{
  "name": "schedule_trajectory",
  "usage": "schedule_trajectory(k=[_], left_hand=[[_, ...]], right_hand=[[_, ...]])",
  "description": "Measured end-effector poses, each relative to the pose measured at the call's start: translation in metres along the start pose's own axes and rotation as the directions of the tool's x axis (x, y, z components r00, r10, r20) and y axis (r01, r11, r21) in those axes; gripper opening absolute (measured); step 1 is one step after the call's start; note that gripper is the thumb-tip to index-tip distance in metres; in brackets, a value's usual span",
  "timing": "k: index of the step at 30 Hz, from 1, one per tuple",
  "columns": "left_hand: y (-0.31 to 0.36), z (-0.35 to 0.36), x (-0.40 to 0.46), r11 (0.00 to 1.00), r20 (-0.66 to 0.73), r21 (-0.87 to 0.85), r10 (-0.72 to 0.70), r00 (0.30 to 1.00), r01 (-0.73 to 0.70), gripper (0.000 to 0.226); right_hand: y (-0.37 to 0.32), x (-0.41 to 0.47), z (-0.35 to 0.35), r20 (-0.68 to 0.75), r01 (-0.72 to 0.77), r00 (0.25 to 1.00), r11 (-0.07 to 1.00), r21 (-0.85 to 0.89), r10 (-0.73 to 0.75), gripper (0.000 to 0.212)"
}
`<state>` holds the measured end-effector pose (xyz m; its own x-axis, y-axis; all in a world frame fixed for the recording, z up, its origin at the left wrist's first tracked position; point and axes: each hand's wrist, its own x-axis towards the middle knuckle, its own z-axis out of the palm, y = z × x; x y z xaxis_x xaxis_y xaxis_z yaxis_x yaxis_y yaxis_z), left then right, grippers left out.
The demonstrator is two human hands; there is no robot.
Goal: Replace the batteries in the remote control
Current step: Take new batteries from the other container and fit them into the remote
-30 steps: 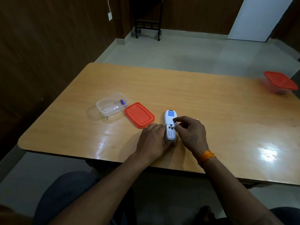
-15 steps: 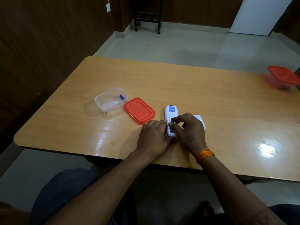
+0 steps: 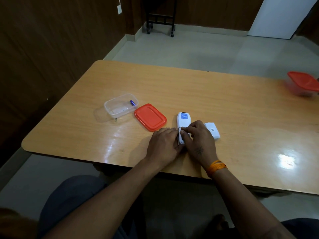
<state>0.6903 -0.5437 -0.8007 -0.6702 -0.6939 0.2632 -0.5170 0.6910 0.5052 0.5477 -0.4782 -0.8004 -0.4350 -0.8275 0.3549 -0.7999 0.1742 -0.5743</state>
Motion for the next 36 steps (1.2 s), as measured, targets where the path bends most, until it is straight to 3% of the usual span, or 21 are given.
schedule_trajectory(k=[3,6,10,18,26,34,36], left_hand=[[0.001,-0.008,-0.007,0.999,0.062,-0.033,-0.019,0.998,0.021,0.053],[-0.006,-0.018,-0.019,0.997,0.130,0.046,-0.074,0.989,0.068,0.069],[-0.028,-0.042,-0.025,0.989,0.202,0.142,-0.076,0.976,0.048,0.069],[-0.073,-0.095,-0.026,0.964,0.292,0.252,-0.156,0.943,0.081,0.074],[-0.128,-0.135,-0.034,0.931,0.146,0.225,-0.324,0.935,0.288,0.079],[-0.166,-0.140,-0.041,0.907,0.036,0.112,-0.411,0.911,0.405,0.085],[-0.169,-0.138,-0.039,0.907,0.004,0.095,-0.413,0.911,0.410,0.085]], right_hand=[[-0.001,0.004,-0.005,-0.001,-0.059,0.998,0.998,0.021,0.059,0.017],[-0.007,0.009,-0.005,-0.049,-0.088,0.995,0.996,0.018,0.089,0.018],[-0.025,0.026,0.001,-0.105,-0.155,0.982,0.987,0.033,0.157,0.021],[-0.086,0.064,0.032,0.008,-0.042,0.999,0.998,0.050,0.042,0.020],[-0.135,0.111,0.080,0.228,0.035,0.973,0.999,0.017,-0.038,0.030],[-0.175,0.137,0.118,0.329,0.113,0.944,0.971,-0.212,-0.038,0.023],[-0.179,0.139,0.125,0.329,0.108,0.944,0.960,-0.258,-0.018,0.009]])
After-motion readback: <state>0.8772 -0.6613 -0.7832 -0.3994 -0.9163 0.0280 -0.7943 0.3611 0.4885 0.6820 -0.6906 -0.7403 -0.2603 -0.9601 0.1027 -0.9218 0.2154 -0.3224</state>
